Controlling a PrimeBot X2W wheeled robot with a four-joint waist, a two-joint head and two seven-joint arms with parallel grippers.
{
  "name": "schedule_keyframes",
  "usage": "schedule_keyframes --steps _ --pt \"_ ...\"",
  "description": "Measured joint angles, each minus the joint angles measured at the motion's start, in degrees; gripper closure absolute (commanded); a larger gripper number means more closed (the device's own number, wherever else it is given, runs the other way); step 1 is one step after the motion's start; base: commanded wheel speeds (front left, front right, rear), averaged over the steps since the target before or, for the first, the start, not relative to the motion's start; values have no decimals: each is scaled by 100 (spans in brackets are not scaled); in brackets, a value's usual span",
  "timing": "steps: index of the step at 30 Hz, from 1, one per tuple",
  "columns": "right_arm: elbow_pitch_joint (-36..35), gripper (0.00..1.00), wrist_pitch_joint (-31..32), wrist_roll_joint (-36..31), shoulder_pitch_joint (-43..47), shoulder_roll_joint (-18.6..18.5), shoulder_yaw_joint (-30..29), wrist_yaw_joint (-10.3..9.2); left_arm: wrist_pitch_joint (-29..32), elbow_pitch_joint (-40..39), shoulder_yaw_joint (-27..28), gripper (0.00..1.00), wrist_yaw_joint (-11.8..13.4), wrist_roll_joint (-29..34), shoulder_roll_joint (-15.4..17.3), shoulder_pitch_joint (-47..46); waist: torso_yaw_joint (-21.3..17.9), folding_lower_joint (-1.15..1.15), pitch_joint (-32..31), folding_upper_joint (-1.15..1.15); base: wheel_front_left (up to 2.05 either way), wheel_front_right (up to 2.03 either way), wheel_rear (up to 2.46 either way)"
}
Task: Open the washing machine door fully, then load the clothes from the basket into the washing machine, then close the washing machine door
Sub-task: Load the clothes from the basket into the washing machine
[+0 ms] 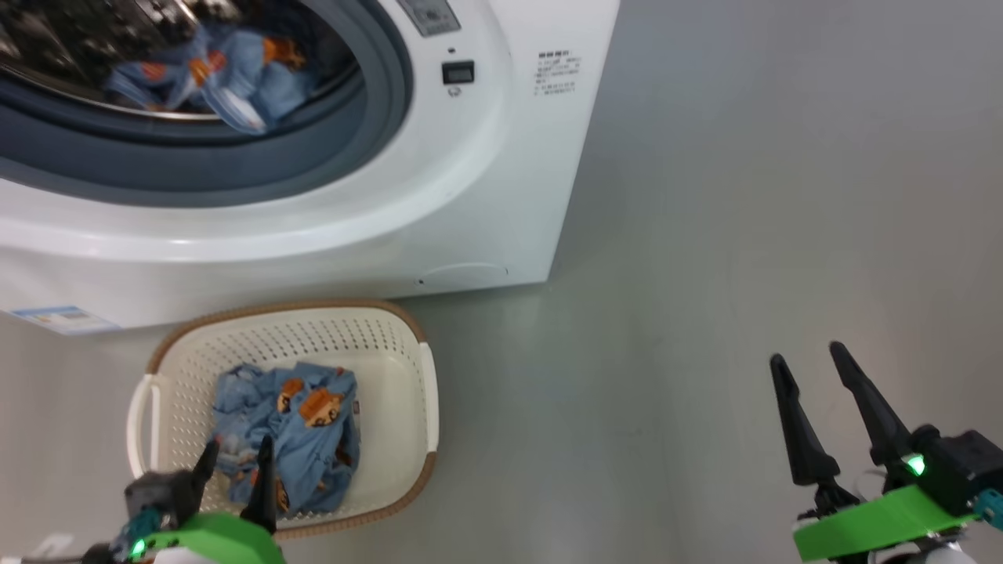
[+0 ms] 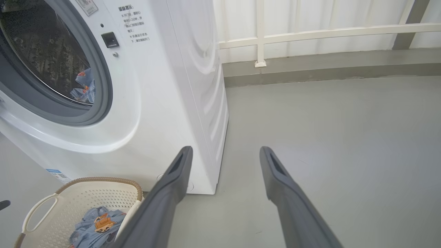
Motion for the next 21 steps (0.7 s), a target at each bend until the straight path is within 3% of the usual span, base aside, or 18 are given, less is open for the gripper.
schedule_keyframes --steps 21 --pt "-113 0 0 -100 -916 207 291 0 1 2625 -1567 0 0 -911 363 -2218 -300 0 1345 0 0 0 0"
